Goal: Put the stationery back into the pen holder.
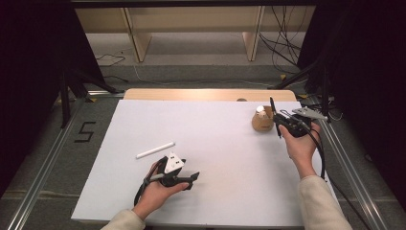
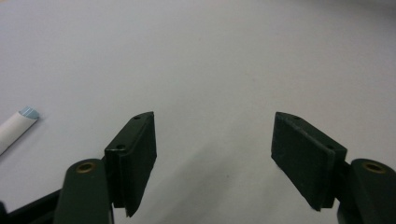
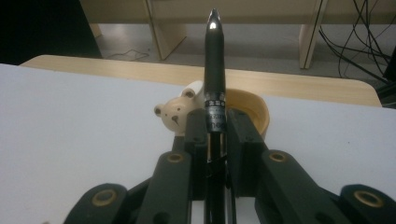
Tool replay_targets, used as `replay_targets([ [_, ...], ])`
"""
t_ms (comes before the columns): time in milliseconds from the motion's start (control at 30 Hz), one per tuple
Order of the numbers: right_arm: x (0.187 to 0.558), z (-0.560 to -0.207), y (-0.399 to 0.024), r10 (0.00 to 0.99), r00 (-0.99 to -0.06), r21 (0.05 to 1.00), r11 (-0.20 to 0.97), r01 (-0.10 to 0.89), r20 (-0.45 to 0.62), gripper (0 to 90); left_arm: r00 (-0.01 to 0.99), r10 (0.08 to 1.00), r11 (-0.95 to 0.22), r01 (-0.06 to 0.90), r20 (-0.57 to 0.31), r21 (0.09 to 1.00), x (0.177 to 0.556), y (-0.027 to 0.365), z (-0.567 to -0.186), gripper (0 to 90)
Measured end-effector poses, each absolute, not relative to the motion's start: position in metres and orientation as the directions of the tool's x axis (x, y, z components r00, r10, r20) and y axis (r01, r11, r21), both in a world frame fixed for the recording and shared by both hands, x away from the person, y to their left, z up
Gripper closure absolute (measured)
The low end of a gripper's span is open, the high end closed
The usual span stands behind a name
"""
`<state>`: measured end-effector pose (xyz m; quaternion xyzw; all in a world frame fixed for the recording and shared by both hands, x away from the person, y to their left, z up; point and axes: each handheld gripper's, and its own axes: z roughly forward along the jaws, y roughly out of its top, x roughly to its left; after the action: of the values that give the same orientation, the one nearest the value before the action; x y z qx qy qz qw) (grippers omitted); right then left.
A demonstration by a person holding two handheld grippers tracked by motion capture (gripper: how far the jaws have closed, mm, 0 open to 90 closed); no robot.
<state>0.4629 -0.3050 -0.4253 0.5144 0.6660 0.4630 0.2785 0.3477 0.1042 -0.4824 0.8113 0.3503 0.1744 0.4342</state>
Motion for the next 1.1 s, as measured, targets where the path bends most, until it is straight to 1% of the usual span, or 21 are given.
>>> replay_targets([
  [1100,0.490,-0.419,-0.298,0.947,-0.299,0.911,0.020,0.411,0.114,79.6,0.694,0.719,-0.376,0.418,-0.024,0.827,0.348,0.104,-0.483,31.0],
])
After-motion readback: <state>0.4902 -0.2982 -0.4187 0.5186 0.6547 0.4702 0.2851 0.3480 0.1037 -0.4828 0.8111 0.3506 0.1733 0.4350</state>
